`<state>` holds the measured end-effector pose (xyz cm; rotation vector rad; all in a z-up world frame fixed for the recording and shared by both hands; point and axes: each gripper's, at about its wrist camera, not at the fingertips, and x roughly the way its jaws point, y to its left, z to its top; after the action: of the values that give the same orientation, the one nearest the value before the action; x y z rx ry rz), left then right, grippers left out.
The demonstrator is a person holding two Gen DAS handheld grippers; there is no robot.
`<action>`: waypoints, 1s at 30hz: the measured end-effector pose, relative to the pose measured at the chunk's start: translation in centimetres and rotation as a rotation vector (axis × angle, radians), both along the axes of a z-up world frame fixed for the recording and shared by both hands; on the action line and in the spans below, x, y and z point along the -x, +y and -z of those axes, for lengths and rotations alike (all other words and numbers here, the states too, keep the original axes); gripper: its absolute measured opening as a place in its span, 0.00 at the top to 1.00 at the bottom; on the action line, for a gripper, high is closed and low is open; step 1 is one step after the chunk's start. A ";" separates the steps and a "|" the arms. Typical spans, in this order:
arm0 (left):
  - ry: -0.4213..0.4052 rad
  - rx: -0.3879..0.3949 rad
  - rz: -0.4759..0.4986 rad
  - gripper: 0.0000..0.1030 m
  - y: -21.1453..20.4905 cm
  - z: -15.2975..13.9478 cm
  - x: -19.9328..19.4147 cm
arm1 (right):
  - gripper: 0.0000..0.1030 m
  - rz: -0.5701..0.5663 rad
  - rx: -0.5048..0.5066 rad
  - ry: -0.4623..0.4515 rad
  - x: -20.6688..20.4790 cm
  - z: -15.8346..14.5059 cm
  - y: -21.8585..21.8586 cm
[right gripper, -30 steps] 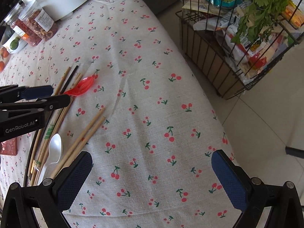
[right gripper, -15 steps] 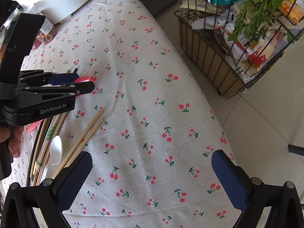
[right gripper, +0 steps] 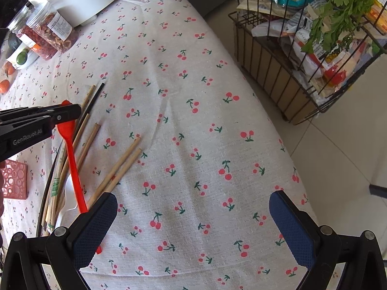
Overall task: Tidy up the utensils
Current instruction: 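Lift the red spoon with the left gripper toward the pink basket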
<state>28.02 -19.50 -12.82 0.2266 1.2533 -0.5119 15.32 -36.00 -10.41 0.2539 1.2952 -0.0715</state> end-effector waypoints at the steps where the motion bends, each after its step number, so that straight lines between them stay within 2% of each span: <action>1: -0.021 0.010 -0.004 0.91 0.4 -0.9 0.5 | 0.00 -0.001 -0.005 0.002 -0.1 0.0 0.1; 6: -0.111 0.066 0.009 0.92 2.1 -5.4 3.5 | 0.00 -0.012 -0.063 0.012 -0.3 0.3 1.2; 12: -0.161 0.089 -0.002 0.92 4.4 -7.8 5.8 | 0.00 -0.037 -0.112 0.013 -0.4 0.4 2.8; 18: -0.144 0.102 -0.068 0.91 6.7 -8.0 5.4 | 0.00 -0.045 -0.121 0.020 -0.6 0.4 4.0; 22: -0.053 0.087 -0.134 0.89 7.8 -6.5 4.2 | 0.00 -0.049 -0.112 0.020 -0.8 0.4 4.1; 24: -0.023 0.092 -0.164 0.84 8.3 -5.8 3.8 | 0.00 -0.047 -0.112 0.023 -0.8 0.5 4.1; 27: 0.004 0.060 -0.204 0.58 8.8 -4.8 3.6 | 0.00 -0.046 -0.111 0.024 -0.9 0.6 3.9; 30: 0.042 -0.002 -0.240 0.52 9.1 -3.5 3.6 | 0.00 -0.051 -0.110 0.024 -0.9 0.6 3.8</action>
<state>24.43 -10.41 -9.32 0.0655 1.3013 -0.3100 16.25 -32.17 -10.98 0.3142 1.3309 0.0402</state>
